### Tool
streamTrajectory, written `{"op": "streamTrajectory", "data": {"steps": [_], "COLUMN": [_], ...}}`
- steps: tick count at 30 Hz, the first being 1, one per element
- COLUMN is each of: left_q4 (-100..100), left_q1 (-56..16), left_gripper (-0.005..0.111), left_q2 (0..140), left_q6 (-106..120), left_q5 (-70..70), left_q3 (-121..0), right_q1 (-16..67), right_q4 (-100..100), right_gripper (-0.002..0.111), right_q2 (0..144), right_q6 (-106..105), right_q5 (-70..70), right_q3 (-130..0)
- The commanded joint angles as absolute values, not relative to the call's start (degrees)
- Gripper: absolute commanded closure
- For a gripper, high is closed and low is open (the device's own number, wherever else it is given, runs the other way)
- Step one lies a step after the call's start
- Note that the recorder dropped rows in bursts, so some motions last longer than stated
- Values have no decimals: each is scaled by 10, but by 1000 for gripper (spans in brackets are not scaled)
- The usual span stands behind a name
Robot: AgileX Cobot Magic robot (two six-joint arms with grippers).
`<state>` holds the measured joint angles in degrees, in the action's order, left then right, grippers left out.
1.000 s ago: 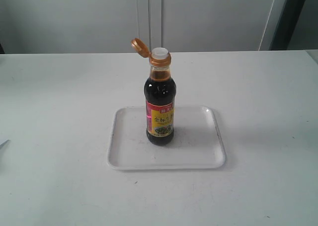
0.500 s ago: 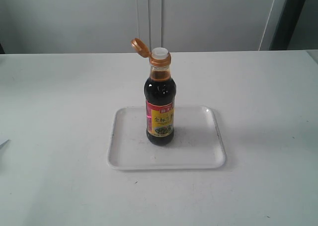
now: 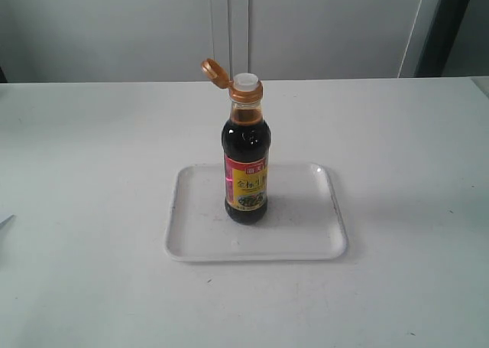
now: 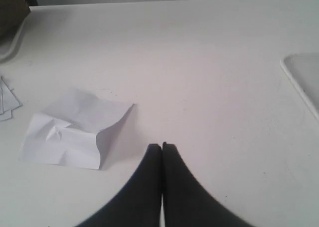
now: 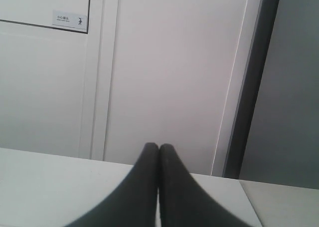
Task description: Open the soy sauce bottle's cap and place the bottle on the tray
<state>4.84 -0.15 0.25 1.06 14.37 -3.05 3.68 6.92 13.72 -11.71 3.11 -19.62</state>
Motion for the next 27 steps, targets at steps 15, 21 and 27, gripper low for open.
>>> {"op": "streamTrajectory", "data": {"steps": [15,21,27], "left_q4": [64,64,64], "left_q1": [0,0,0], "left_gripper": [107,107,107], "left_q2": [0,0,0], "left_q6": [0,0,0], "left_q5": [132,132,132], "left_q3": [0,0,0], "right_q1": [35,35,35], "right_q4": [70,70,70], "right_gripper": [108,108,108], "right_q2": [133,133,133], "right_q6": [-116,-116,-116], "right_q5": [29,29,29], "right_q3": [-193,-193,-193]}}
